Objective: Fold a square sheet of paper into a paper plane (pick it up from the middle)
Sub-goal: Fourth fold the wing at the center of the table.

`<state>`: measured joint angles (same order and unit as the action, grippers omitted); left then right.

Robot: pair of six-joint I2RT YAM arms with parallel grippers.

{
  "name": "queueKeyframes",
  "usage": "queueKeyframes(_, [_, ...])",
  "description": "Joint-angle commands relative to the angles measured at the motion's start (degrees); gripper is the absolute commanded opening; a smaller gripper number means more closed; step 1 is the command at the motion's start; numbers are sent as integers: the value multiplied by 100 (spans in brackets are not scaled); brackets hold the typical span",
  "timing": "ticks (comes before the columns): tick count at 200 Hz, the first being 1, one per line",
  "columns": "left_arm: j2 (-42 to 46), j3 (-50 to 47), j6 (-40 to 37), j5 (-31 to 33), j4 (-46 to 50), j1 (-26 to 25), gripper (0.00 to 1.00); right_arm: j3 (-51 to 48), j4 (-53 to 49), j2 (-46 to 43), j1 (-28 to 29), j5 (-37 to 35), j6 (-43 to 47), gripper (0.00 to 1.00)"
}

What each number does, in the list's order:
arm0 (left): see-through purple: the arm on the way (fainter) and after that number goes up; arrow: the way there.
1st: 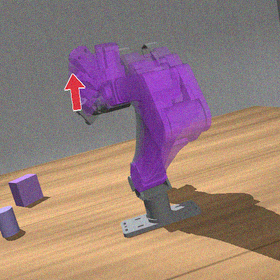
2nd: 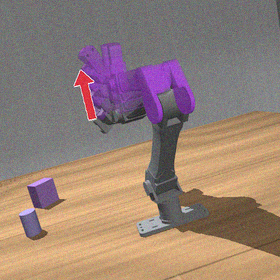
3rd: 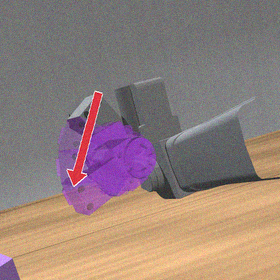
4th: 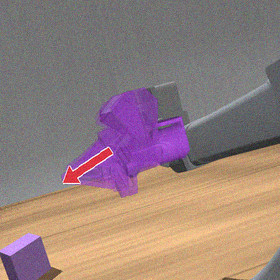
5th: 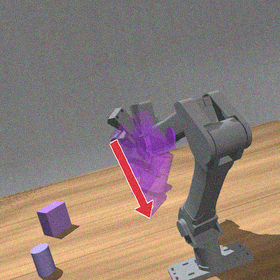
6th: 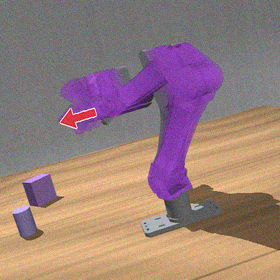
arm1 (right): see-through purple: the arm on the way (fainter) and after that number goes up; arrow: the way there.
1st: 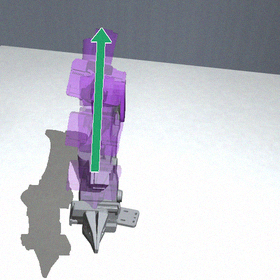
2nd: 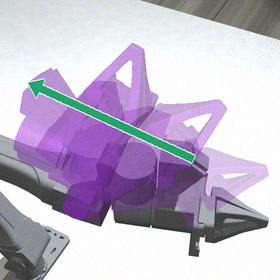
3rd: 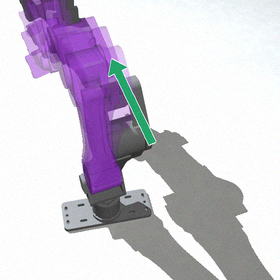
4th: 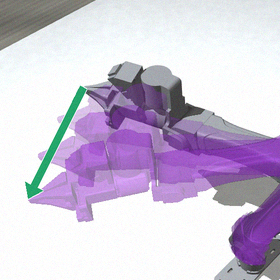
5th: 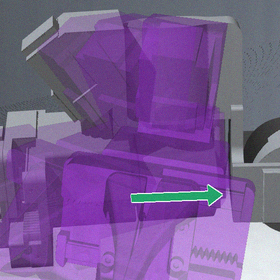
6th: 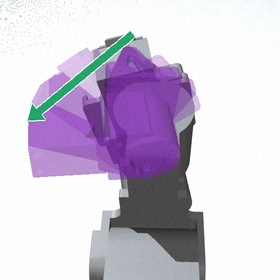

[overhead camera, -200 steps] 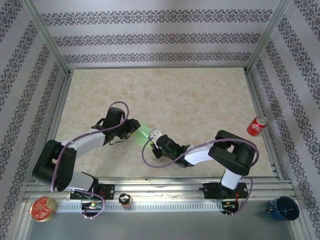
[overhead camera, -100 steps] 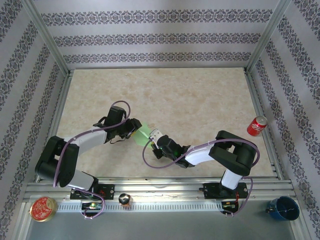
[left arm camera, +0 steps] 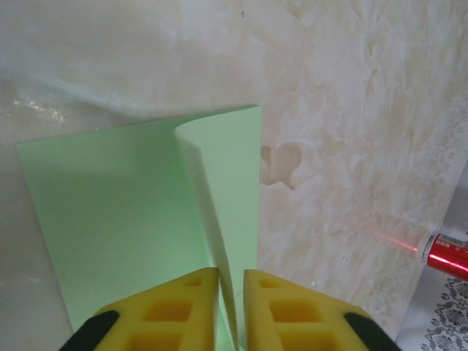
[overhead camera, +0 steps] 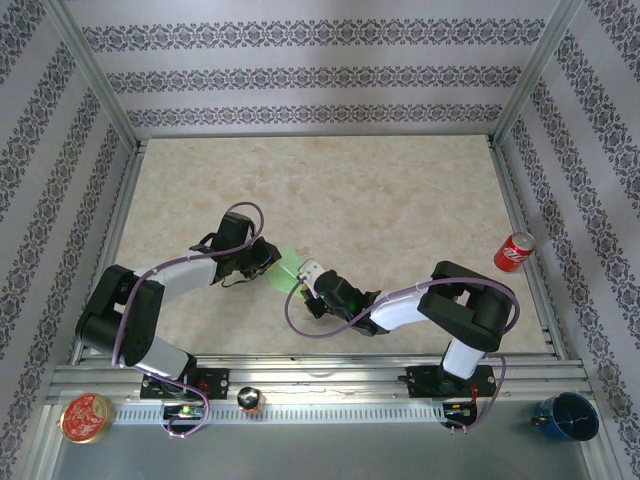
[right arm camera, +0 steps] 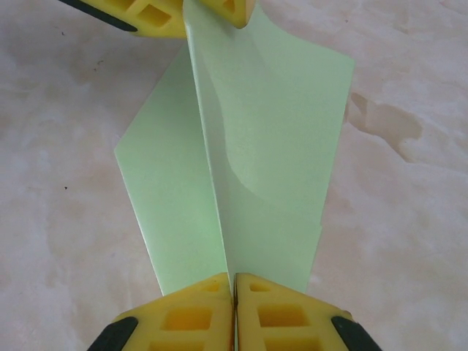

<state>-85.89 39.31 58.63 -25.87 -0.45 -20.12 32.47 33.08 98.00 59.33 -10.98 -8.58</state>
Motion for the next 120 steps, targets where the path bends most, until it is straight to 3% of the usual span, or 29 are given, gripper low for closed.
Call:
queueKeyframes(1, [37, 66, -67, -22, -151, 45, 9, -4, 42, -181, -63, 126, 64, 12])
queueKeyframes(27, [53, 69, -46, -58, -190, 47, 0, -37, -46, -277, -62, 184, -67, 17])
queueKeyframes(66, [126, 24, 23, -58, -236, 43, 0, -26, -197, -347, -37, 212, -245, 25])
queueKeyframes(120, [211, -9, 131, -97, -298, 48, 0, 270, -778, -378, 43, -173, -329, 27])
